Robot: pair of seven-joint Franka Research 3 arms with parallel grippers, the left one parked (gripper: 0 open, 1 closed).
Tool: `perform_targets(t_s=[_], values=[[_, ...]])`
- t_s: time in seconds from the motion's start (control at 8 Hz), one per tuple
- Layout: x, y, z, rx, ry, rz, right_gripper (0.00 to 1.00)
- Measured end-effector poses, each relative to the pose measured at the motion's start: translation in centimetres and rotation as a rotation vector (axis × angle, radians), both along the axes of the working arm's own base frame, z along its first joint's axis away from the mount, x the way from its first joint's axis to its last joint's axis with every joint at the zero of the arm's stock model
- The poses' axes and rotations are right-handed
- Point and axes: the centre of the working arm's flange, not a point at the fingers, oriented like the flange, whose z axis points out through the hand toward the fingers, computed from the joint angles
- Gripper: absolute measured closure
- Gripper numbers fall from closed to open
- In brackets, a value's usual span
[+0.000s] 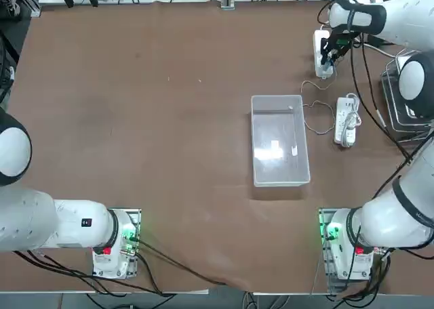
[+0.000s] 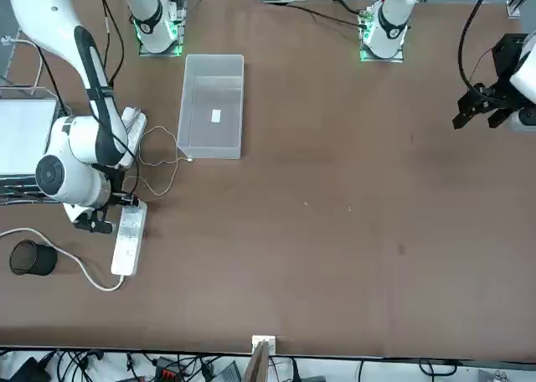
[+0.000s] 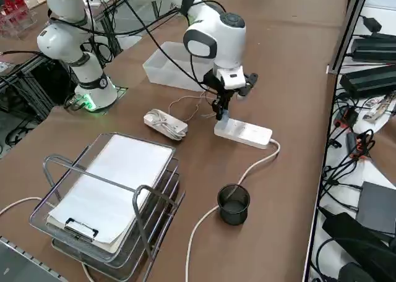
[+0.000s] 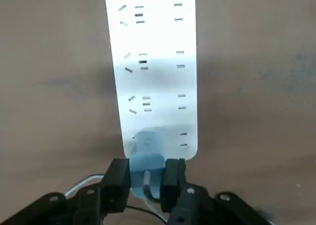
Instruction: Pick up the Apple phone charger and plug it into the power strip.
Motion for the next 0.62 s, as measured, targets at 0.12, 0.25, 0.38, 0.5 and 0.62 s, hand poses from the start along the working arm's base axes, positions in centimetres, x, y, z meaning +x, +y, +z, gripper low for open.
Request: perform_targets(t_s=[0.12, 0.25, 0.38, 0.5, 0.62], values=[[0.04, -0.01, -0.04, 0.0, -0.003, 0.0, 0.65], [0.08, 0.0, -0.03, 0.0, -0.007, 0.0, 0.65], [0.09, -0.01, -0.03, 0.0, -0.007, 0.0, 0.65], [0.09, -0.01, -0.04, 0.0, -0.007, 0.0, 0.65], [0.1, -0.01, -0.05, 0.0, -0.007, 0.0, 0.65]])
